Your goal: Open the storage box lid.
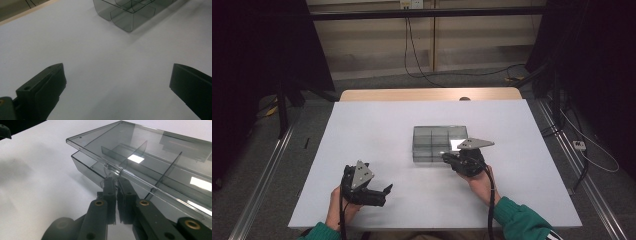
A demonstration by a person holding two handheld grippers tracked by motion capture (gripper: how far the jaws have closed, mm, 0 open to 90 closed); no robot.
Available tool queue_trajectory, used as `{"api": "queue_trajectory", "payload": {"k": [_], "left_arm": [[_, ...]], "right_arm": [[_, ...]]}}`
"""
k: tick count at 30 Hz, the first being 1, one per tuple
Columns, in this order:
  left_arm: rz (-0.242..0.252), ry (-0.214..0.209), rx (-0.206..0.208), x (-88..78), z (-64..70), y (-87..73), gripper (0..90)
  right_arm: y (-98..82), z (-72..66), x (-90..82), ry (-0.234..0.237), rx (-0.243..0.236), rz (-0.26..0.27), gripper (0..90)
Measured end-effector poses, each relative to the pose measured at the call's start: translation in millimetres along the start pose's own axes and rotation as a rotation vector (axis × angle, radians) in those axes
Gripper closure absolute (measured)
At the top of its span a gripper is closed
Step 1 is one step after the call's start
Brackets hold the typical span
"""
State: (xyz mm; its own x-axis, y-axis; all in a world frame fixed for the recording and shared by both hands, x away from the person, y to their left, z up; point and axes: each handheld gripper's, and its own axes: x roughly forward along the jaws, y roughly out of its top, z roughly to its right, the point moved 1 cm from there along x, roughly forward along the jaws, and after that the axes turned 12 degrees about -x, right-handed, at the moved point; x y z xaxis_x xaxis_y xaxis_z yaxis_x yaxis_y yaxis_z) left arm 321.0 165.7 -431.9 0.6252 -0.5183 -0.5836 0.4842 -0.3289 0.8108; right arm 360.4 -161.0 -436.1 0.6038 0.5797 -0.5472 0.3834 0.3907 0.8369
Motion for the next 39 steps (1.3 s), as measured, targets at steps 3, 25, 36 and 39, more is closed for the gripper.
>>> {"api": "queue_trajectory", "payload": {"k": [3, 25, 36, 39], "left_arm": [[-0.008, -0.004, -0.001, 5.5, 1.9, 5.2, 0.1], [-0.006, -0.006, 0.025, 51.5, 16.5, 45.4, 0.0], [-0.017, 0.011, 0.077, 73.1, 27.4, 61.4, 19.6], [-0.012, 0.017, 0.063, 76.1, 29.9, 65.2, 28.3]], "right_arm": [[0.8, 0.7, 0.0, 0.004, -0.004, 0.001, 85.5], [4.8, 3.5, -0.6, 0.021, -0.022, 0.002, 85.3], [5.2, 3.2, -0.3, 0.023, -0.025, -0.002, 85.4], [5.1, 3.5, -0.7, 0.021, -0.031, 0.0, 85.4]]}}
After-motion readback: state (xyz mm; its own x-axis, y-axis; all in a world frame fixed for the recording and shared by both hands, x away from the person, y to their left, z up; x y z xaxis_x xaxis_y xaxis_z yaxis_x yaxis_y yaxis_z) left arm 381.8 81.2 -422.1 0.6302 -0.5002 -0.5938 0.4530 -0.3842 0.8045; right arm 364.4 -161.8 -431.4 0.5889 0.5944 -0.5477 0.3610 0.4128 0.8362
